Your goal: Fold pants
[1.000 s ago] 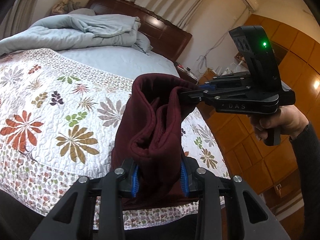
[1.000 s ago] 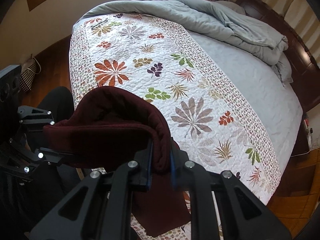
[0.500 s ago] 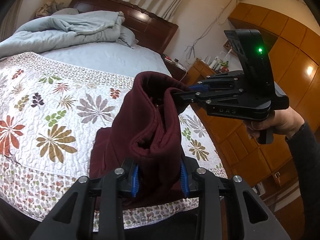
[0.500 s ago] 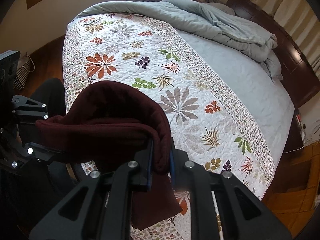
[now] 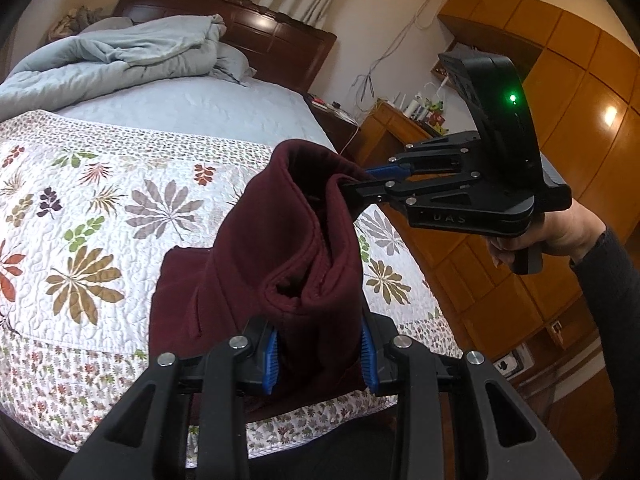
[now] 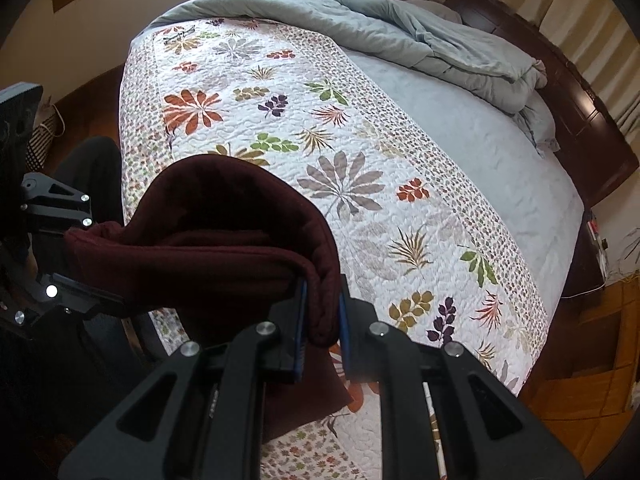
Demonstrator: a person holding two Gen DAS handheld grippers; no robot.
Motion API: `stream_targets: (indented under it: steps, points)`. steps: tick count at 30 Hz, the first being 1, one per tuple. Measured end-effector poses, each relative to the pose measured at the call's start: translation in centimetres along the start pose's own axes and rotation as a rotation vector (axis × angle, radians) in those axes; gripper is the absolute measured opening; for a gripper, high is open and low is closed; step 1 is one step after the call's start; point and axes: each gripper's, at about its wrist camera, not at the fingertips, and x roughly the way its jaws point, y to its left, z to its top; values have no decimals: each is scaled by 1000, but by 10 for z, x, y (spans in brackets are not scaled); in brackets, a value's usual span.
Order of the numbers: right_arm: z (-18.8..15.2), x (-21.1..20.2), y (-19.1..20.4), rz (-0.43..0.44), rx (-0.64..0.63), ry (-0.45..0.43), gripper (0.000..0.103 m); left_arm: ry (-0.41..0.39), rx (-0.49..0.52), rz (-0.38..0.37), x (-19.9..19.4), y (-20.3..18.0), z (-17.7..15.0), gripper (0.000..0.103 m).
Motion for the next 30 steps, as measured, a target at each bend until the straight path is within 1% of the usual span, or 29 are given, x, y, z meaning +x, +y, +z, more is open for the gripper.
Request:
stream_targets:
  steps: [15,23,30]
  points:
    - [-51,31,-14,-18,-2,6,12,87,29,-15,51,-21,-20,32]
    - [-75,48,-24,-6,25,9,12,133,37,-13,78,-27,-30,32]
    - [-103,64,-35,9,62,8,12,179,50,-7,103,-34,-40,32]
